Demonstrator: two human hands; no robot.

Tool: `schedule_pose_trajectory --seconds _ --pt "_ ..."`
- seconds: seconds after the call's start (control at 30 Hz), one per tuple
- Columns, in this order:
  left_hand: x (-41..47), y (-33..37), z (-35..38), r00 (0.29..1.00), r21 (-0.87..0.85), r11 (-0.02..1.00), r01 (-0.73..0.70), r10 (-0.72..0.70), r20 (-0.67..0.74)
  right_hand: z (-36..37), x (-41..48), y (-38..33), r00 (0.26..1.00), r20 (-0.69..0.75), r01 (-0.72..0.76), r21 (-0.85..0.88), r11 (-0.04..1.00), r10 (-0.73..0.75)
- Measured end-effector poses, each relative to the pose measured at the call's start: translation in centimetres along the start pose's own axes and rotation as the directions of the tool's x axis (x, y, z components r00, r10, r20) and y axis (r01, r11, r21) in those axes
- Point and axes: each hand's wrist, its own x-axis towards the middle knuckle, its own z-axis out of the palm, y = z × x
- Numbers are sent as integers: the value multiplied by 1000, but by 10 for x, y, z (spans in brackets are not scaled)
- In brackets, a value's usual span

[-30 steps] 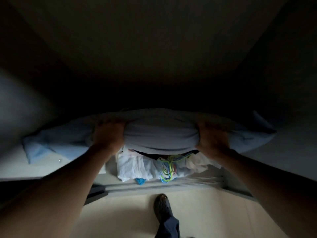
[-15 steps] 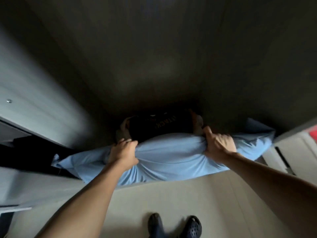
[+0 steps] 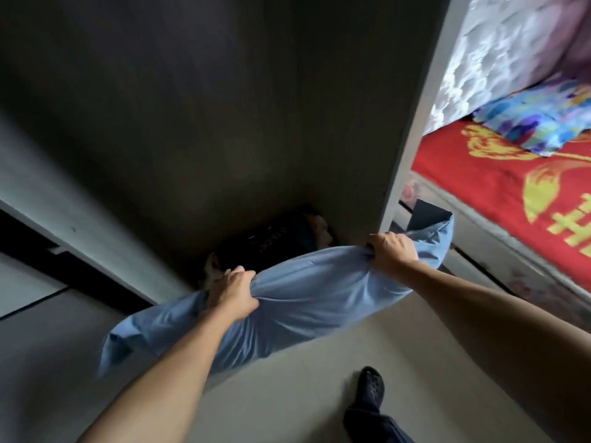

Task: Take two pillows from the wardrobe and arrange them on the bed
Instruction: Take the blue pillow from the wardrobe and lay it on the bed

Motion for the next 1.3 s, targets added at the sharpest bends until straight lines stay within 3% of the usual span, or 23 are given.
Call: schedule_pose_trajectory --seconds 0.3,0.67,0.9,1.13,1.3 --pt "-14 126 -61 964 62 967 -247 238 120 -80 -100 106 960 51 -275 13 961 274" --pt "35 367 -67 822 102 827 -553 521 230 -145 -163 305 850 -43 -527 -39 849 525" --pt "77 507 -70 772 83 774 -628 605 194 -181 -150 435 803 -85 -592 -4 806 589" --pt "146 582 -82 742 16 755 -655 640 200 -211 -88 510 796 -179 -587 4 810 578" --pt "228 627 -85 723 -21 741 -671 660 202 -211 -19 559 791 -137 -600 10 800 596"
